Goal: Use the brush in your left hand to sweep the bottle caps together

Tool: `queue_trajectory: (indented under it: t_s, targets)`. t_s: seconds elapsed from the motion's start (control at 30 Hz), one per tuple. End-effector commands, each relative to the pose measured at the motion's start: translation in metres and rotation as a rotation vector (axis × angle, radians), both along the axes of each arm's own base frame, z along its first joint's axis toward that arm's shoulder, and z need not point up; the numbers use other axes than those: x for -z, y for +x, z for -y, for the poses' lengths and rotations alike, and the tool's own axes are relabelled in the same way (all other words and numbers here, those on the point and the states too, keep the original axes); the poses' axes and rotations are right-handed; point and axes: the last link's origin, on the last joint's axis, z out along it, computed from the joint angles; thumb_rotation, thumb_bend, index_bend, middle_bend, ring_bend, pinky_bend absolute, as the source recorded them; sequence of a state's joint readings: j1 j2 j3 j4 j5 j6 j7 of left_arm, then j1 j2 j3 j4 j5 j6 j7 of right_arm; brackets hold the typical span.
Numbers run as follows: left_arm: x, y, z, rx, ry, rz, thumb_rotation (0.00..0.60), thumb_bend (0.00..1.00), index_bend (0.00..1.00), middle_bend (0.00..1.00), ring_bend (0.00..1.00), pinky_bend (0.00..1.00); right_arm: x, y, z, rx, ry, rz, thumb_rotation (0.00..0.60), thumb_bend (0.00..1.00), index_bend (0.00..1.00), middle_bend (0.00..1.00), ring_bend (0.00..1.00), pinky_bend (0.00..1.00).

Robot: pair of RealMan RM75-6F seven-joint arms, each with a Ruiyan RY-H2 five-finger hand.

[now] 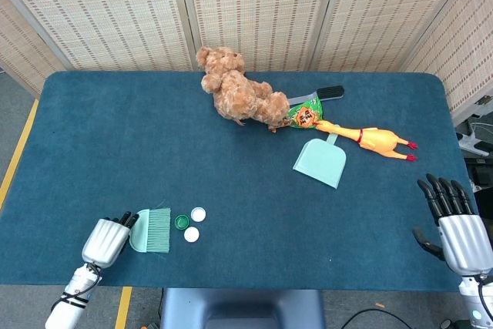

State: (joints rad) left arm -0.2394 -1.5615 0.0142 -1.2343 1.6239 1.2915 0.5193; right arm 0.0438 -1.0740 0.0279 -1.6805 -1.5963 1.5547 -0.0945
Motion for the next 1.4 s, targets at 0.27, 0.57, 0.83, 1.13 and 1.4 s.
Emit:
queue_trajectory:
  t_s: [0.27, 0.57, 0.83, 1.13, 1.4]
  targets:
    - [0.007, -0.014, 0.0, 0.046, 0.037, -0.157, 0.6, 0.43, 0.34, 0.37, 0.68, 0.77, 0.0, -0.001, -0.001, 0.008, 0.009, -0.002, 0.6, 0.2, 0.0, 0.0, 0.0, 0.0]
    - [0.006, -0.022, 0.007, 0.018, 0.028, -0.178, 0.6, 0.41, 0.34, 0.36, 0.68, 0.77, 0.001, 0.0, 0.0, 0.009, 0.013, -0.003, 0.6, 0.2, 0.0, 0.0, 0.0, 0.0]
    - [0.006, -0.027, 0.007, -0.012, 0.019, -0.204, 0.6, 0.4, 0.31, 0.35, 0.68, 0.77, 0.003, 0.0, -0.001, 0.009, 0.029, -0.005, 0.6, 0.2, 0.0, 0.0, 0.0, 0.0]
    - [0.007, -0.027, 0.002, -0.017, 0.023, -0.224, 0.6, 0.39, 0.35, 0.39, 0.68, 0.77, 0.004, 0.0, -0.001, 0.01, 0.032, -0.008, 0.6, 0.2, 0.0, 0.0, 0.0, 0.0]
    - [0.01, -0.029, 0.002, -0.013, 0.029, -0.263, 0.6, 0.39, 0.39, 0.42, 0.68, 0.77, 0.003, 0.0, -0.001, 0.012, 0.026, -0.008, 0.6, 0.2, 0.0, 0.0, 0.0, 0.0]
